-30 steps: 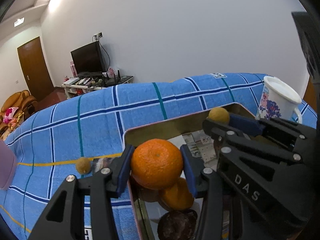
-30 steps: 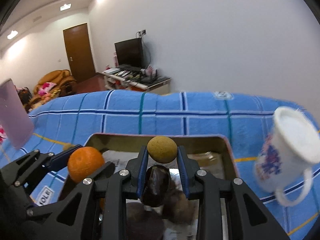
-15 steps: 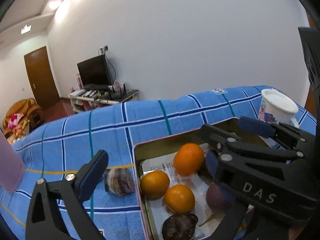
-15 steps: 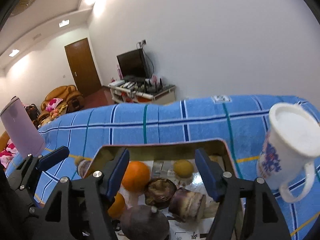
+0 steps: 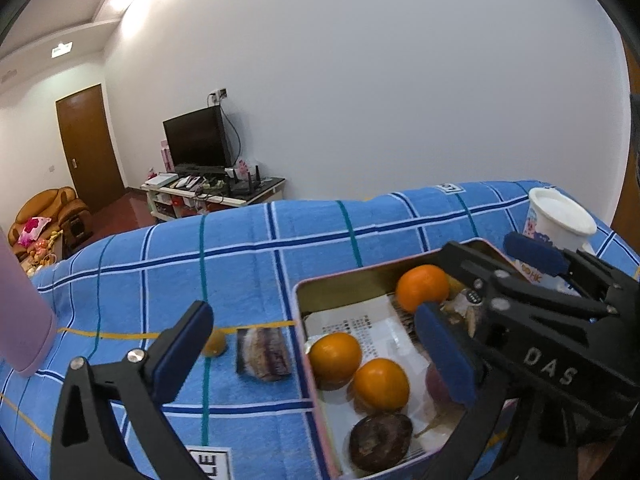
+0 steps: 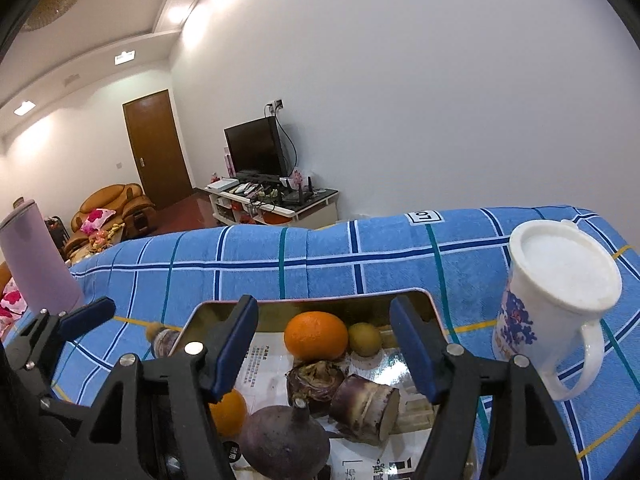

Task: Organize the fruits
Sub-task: 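Withdraw both open tools from the tin toward the remaining items, then grasp the cut brown cylindrical root piece with the right tool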

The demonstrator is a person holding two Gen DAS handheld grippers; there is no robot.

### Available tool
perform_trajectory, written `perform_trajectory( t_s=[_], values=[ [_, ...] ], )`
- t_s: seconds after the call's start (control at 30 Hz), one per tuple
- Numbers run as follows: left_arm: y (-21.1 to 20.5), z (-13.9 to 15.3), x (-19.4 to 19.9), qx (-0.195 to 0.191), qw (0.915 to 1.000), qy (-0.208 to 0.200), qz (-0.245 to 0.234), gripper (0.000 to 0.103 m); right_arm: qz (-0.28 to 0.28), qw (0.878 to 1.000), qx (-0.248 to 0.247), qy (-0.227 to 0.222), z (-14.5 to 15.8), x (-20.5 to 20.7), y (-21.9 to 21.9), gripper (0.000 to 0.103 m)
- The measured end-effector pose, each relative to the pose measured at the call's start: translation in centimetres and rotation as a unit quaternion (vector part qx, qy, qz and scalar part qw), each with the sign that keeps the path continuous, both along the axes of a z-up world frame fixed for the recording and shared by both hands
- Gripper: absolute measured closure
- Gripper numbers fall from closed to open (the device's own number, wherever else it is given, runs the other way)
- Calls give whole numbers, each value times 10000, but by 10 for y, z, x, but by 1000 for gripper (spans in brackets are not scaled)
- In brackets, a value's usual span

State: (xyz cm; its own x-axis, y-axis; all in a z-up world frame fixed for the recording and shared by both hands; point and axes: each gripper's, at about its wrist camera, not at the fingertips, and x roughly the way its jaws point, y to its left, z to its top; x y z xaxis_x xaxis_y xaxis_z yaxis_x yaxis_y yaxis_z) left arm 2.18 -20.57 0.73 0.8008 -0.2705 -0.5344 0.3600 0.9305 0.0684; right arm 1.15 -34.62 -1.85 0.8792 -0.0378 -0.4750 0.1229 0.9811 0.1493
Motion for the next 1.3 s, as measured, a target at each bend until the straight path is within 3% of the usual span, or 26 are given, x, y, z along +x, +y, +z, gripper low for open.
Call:
perform_trajectory(
  t_s=[0.47, 0.63, 1.13, 1.3],
  values=[
    [48, -1, 10, 290, 9988, -82, 373, 0, 29, 9999, -106, 89, 6, -6, 19, 33],
    [64, -3, 13, 344, 9983, -50, 457, 0, 92, 9989, -429, 194, 4, -9, 38, 33],
    [112, -13, 14, 488, 9963, 130, 698, 0, 488, 9953, -744, 382, 10, -4, 81, 33],
    [132, -13, 16, 428, 9956, 182, 814, 0, 785, 9912, -952, 488, 13, 5, 108, 41]
  ],
)
